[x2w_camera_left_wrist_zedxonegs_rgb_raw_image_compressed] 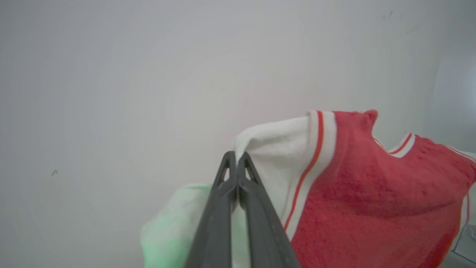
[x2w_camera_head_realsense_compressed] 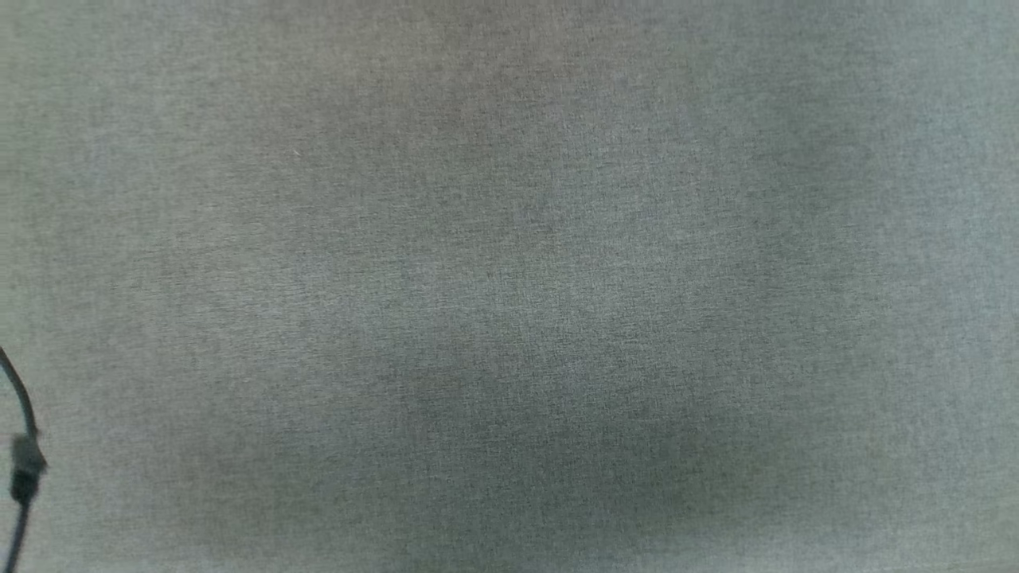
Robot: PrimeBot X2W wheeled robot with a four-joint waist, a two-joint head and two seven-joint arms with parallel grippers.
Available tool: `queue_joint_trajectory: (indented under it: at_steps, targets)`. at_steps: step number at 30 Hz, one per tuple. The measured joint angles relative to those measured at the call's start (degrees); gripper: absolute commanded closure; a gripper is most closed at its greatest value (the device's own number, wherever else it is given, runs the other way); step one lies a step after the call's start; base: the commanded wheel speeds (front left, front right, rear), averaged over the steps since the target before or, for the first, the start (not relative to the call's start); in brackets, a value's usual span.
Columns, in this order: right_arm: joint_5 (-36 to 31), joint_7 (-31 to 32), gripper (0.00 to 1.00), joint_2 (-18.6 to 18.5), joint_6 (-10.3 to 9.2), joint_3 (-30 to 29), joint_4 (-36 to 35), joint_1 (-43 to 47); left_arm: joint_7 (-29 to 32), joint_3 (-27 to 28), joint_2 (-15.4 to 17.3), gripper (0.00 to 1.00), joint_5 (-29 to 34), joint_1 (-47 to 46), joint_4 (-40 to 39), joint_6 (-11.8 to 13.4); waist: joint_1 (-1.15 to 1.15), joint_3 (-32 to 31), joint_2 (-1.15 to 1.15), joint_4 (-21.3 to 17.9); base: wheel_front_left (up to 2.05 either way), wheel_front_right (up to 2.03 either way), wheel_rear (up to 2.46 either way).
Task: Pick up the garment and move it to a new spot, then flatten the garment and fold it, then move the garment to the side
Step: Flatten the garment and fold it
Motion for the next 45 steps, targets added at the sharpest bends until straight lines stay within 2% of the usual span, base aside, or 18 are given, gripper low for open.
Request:
queue_joint_trajectory:
  at_steps: [2, 6, 8, 13, 18, 25, 29, 33, 38, 45]
  targets:
    - [-0.9, -0.2, 1.00, 0.8, 0.00, 0.4, 3.0, 1.5, 0.0, -0.3, 0.4, 1.00, -0.1, 5.3, -3.4, 0.0, 0.00, -1.0, 0.00, 0.3, 0.00, 0.00, 0.00]
    - [0.5, -1.2, 1.00, 0.6, 0.00, 3.6, 5.8, 8.1, 0.0, 2.4, 3.3, 1.00, -2.4, 15.7, -11.0, 0.0, 0.00, -2.4, 0.00, 0.6, 0.00, 0.00, 0.00]
    - [2.6, -1.6, 1.00, 0.3, 0.00, 5.9, 6.5, 12.4, 0.0, 3.0, 5.1, 1.00, -3.1, 22.8, -15.5, 0.0, 0.00, -3.1, 0.00, 0.8, 0.00, 0.00, 0.00]
    - [10.6, -1.6, 1.00, -2.3, 0.00, 11.7, 4.5, 24.4, 0.0, 6.6, 7.0, 1.00, -5.3, 40.8, -24.4, 0.0, 0.00, -5.0, 0.00, 1.5, 0.00, 0.00, 0.00]
    - [20.3, 1.8, 1.00, -6.5, 0.00, 18.8, -5.6, 37.3, 0.0, 8.3, 9.4, 1.00, -6.5, 56.9, -34.2, 0.0, 0.00, -6.9, 0.00, 1.8, 0.00, 0.00, 0.00]
    - [32.2, 12.6, 1.00, -15.9, 0.00, 24.3, -26.1, 58.7, 0.0, 7.8, 13.4, 1.00, -4.5, 74.8, -44.5, 0.0, 0.00, -8.6, 0.00, 2.4, 0.00, 0.00, 0.00]
    - [35.7, 18.3, 1.00, -19.9, 0.00, 22.0, -36.3, 70.1, 0.0, 6.6, 15.1, 1.00, -4.1, 81.4, -47.2, 0.0, 0.00, -9.1, 0.00, 3.3, 0.00, 0.00, 0.00]
    - [37.1, 23.5, 1.00, -21.3, 0.00, 17.5, -45.7, 80.5, 0.0, 6.7, 17.3, 1.00, -4.4, 86.1, -50.0, 0.0, 0.00, -9.5, 0.00, 4.2, 0.00, 0.00, 0.00]
    - [36.9, 30.6, 1.00, -21.4, 0.00, 11.5, -56.2, 92.4, 0.0, 6.5, 20.4, 1.00, -4.8, 93.3, -54.9, 0.0, 0.00, -10.1, 0.00, 4.3, 0.00, 0.00, 0.00]
    - [36.2, 39.6, 1.00, -18.8, 0.00, 3.8, -68.7, 104.7, 0.0, 11.6, 23.8, 1.00, -5.1, 103.5, -60.9, 0.0, 0.00, -10.4, 0.00, 4.7, 0.00, 0.00, 0.00]
